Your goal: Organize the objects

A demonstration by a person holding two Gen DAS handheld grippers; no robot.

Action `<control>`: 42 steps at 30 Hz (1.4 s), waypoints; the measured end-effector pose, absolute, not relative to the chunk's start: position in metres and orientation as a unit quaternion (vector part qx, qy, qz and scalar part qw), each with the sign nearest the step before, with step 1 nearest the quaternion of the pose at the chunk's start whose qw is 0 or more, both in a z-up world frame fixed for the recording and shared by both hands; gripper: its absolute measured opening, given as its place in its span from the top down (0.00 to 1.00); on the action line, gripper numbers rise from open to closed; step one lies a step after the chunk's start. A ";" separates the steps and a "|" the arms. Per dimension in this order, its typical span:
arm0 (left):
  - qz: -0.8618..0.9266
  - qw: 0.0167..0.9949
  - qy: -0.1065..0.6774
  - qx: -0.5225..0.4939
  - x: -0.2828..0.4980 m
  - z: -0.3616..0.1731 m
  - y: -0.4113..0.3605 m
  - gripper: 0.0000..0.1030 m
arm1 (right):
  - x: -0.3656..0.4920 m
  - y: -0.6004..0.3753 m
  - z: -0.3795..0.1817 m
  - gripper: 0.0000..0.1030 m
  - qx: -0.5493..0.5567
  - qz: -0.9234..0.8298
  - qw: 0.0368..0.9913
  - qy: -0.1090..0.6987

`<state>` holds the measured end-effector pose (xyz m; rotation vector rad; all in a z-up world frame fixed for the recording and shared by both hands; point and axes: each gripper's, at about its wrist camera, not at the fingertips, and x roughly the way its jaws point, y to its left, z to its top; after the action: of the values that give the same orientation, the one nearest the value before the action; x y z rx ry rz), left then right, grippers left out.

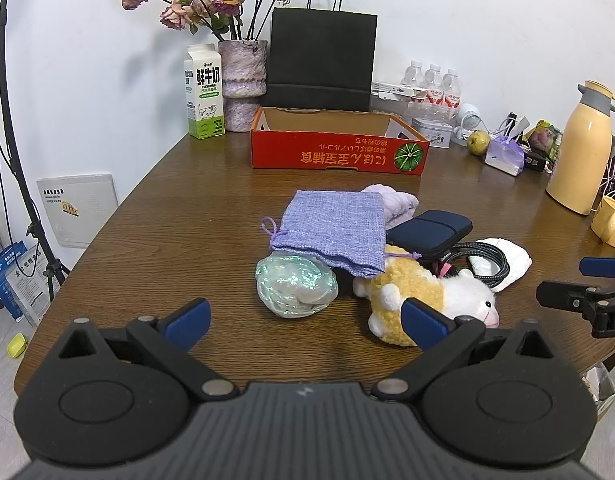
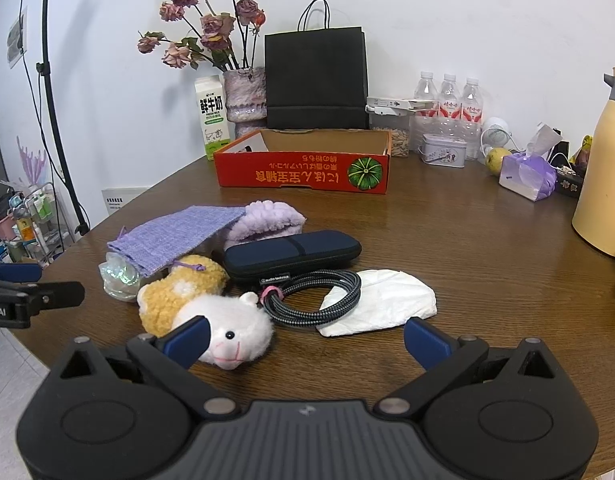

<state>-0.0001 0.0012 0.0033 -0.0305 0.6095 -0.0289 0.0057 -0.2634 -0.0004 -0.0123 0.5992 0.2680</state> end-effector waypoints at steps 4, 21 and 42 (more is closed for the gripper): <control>-0.014 0.954 0.300 -0.015 0.000 0.003 0.002 0.00 | 0.006 -0.263 -0.001 0.00 -0.006 0.131 0.947 0.295; -0.015 0.954 0.300 -0.015 0.000 0.003 0.002 0.00 | 0.006 -0.263 -0.001 0.00 -0.006 0.131 0.946 0.295; -0.016 0.953 0.303 -0.017 0.002 -0.003 0.004 0.00 | 0.008 -0.264 -0.002 0.00 -0.006 0.131 0.946 0.296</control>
<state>0.0021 0.0035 -0.0032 -0.0343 0.6166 -0.0323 0.0078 -0.2635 -0.0024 -0.0115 0.6030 0.2663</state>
